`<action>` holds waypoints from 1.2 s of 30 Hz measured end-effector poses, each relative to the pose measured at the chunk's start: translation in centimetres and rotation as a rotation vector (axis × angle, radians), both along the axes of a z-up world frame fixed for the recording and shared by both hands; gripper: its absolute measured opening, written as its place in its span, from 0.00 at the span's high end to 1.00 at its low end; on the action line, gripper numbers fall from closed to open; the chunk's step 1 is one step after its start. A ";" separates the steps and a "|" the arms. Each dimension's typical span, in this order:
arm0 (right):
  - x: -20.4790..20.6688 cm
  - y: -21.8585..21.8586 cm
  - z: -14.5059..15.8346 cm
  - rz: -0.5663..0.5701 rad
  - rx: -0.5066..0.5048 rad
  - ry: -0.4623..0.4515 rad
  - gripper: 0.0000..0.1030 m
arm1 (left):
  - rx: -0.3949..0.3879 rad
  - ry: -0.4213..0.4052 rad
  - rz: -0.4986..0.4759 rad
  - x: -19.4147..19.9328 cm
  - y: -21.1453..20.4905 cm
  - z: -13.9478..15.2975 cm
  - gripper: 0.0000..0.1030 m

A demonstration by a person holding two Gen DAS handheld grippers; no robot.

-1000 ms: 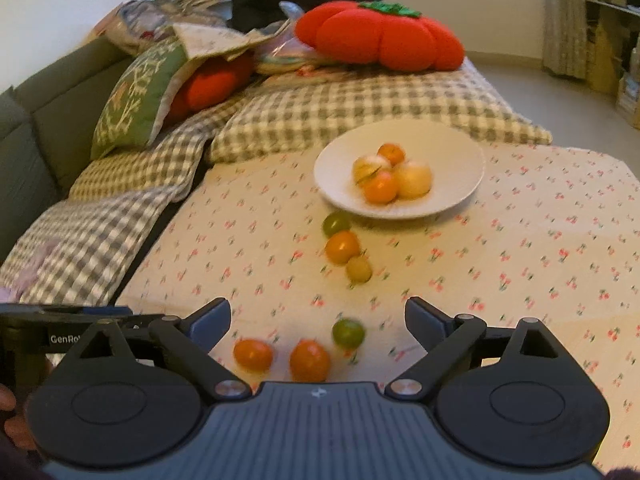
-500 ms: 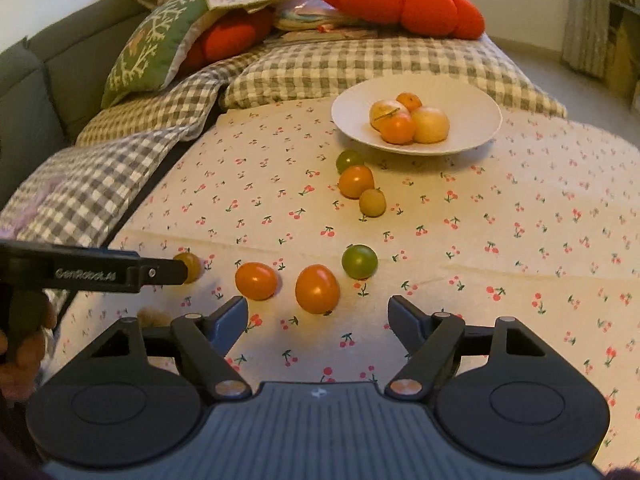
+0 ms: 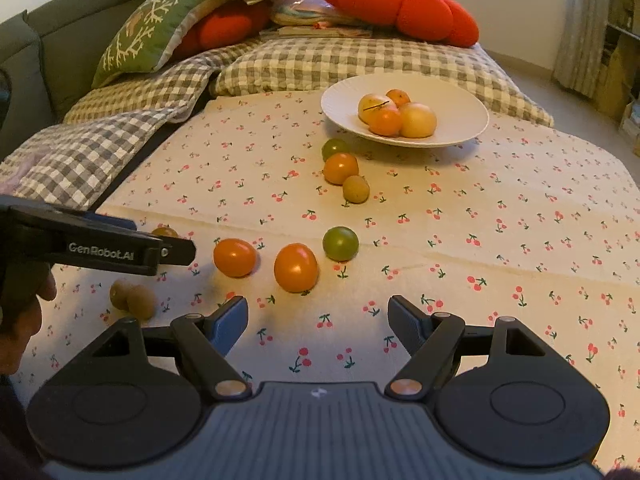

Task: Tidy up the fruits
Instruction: 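Grasp an orange-red tomato with the left tool while the right tool grasps another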

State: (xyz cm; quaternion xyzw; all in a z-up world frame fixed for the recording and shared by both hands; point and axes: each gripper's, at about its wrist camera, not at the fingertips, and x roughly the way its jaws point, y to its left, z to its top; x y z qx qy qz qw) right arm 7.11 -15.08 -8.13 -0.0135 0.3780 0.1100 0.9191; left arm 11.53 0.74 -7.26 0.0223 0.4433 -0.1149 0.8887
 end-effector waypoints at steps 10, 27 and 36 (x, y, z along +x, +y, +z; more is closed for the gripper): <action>0.4 -1.3 0.3 -0.043 0.037 0.025 0.48 | 0.046 -0.002 -0.107 1.1 -3.6 -0.9 0.36; 1.9 -1.7 -0.2 -0.030 0.015 0.027 0.49 | 0.009 0.024 -0.148 1.8 -4.1 -1.9 0.73; 3.6 0.2 -0.8 0.056 0.010 0.026 0.50 | -0.031 0.011 -0.096 1.8 -2.0 -0.5 0.73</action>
